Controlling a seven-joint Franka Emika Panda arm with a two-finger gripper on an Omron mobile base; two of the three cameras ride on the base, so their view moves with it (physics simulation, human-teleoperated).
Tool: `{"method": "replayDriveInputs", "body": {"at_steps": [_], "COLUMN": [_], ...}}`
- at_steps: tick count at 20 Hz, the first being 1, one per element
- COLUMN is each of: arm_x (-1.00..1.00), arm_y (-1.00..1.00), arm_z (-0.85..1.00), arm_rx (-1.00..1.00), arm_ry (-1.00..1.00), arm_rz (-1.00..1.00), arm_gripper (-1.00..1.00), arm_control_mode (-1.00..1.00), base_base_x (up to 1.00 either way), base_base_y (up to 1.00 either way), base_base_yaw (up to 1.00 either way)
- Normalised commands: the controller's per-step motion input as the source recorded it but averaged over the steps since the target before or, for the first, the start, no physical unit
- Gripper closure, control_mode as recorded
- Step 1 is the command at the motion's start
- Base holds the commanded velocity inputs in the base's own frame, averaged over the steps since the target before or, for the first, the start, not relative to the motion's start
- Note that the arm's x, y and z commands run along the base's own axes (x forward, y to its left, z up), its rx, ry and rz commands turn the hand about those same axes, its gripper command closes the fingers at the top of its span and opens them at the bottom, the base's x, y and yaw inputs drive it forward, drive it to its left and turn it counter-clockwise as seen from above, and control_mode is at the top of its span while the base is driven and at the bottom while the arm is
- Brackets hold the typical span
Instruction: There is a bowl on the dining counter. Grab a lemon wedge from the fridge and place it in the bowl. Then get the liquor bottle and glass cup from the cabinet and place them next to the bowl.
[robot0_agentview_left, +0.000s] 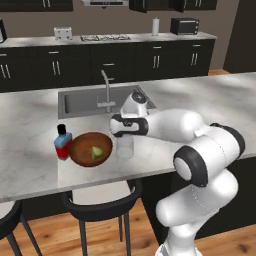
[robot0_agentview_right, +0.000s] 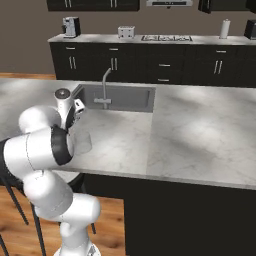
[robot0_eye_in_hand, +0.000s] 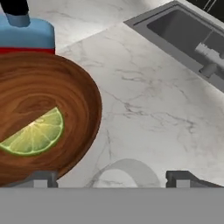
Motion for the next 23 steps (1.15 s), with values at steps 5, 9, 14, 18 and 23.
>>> {"method": "replayDriveInputs", "body": {"at_steps": [5,9,14,18,23], "arm_x": [-0.43,-0.91,-1.00,-1.00,-1.00], "arm_y": [0.00,-0.14,-0.28,-0.43,-0.62], "arm_z": [0.94,0.99,0.86,0.55,0.24], "arm_rx": [0.00,0.00,0.00,0.00,0.00], "arm_ry": [-0.23,-0.10,-0.01,0.02,0.11], "arm_rz": [0.00,-0.04,-0.10,-0.21,-0.33], "arm_gripper": [-1.00,-1.00,-1.00,-1.00,-1.00], "arm_control_mode": [-1.00,-1.00,-1.00,-1.00,-1.00], "base_base_x": [0.00,0.00,0.00,0.00,0.00], "base_base_y": [0.00,0.00,0.00,0.00,0.00], "base_base_yaw": [0.00,0.00,0.00,0.00,0.00]}}
